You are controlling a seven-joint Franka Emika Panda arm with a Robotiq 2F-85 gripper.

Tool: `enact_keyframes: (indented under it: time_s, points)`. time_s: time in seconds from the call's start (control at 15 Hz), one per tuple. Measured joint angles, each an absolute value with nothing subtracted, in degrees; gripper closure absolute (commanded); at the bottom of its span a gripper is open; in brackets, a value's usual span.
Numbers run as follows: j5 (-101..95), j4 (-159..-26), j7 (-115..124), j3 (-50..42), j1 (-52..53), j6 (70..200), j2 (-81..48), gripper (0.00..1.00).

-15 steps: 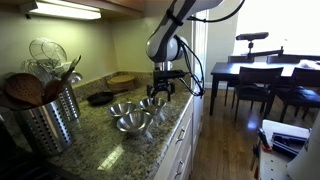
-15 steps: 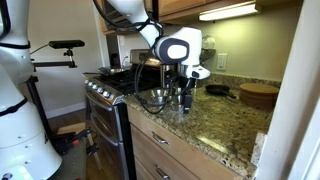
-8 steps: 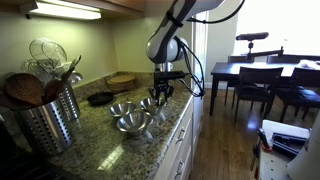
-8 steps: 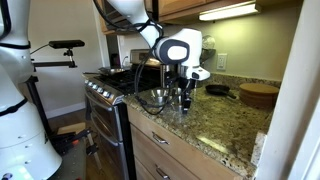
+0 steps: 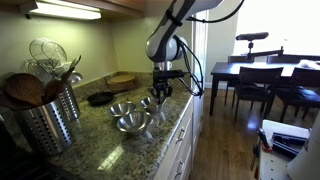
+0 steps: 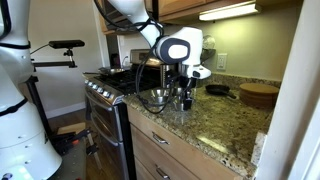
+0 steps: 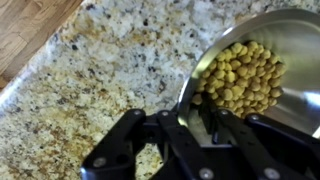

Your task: Pour the contents of the right bowl into the middle bowl

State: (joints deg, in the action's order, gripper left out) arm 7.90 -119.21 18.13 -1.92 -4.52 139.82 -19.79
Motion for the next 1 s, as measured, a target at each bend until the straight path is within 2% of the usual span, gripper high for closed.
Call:
enact_keyframes:
  time_s: [0.47,1.0]
  points:
    - [7.45,-119.22,18.13,-1.97,-4.41,139.65,-19.11,0.89]
    - [3.07,-119.98,18.30,-2.39,-2.03,134.33,-10.82,0.89]
